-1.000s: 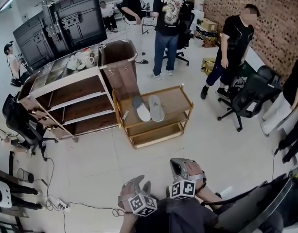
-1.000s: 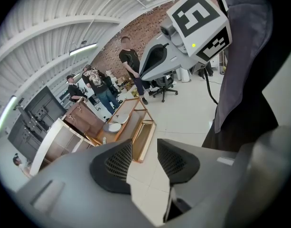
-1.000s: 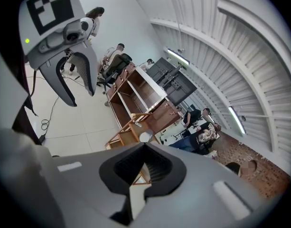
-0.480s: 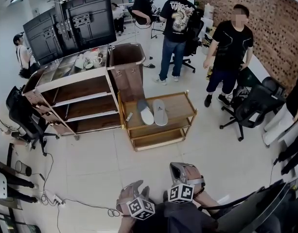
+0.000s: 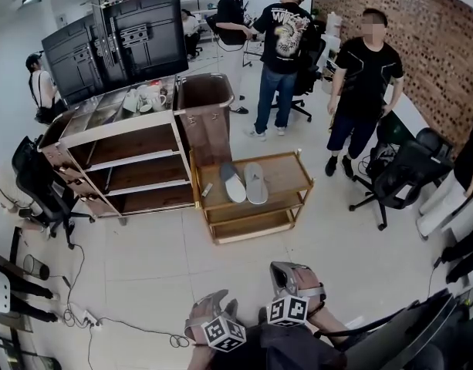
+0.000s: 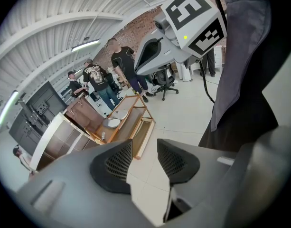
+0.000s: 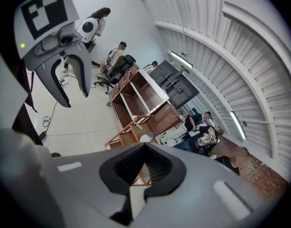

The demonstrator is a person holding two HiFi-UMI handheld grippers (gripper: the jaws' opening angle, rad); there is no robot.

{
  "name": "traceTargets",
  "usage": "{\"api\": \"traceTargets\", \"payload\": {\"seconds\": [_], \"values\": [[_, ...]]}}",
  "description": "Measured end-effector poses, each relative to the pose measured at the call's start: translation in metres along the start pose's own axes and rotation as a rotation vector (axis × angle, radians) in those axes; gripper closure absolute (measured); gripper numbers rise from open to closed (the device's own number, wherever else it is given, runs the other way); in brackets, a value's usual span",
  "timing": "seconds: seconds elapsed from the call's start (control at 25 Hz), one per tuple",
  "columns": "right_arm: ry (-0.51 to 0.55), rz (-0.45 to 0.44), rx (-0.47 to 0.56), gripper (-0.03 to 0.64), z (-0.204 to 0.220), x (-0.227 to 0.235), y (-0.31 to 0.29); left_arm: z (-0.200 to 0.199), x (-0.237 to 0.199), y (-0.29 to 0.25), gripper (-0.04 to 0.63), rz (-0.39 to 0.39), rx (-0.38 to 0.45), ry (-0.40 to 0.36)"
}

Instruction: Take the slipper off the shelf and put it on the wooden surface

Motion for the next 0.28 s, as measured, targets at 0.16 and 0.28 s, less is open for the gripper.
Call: {"api": "traceTargets", "payload": {"seconds": [0.16,0.28], "values": [[0.003,0.004,0.005,0.617,-0.0014,0.0012,-0.0014,-0.0002,-0.0017,-0.0002,0.413,-0.001,0.001,-0.001],[-0.002,0.001,0.007,0.617,-0.0052,0.0019,-0.0015,0.0014,-0.0027,-0.0006,0.413,-0.004,0.001,0.003]]}}
Point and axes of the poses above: the fingertips, and each gripper's own axes: y backward along the fingers, x to its right, z out of its underside, the point moved 7 cm from there along y, backward along the fingers, and after that the axes turned 8 degrees about y, right-handed, at the moved point
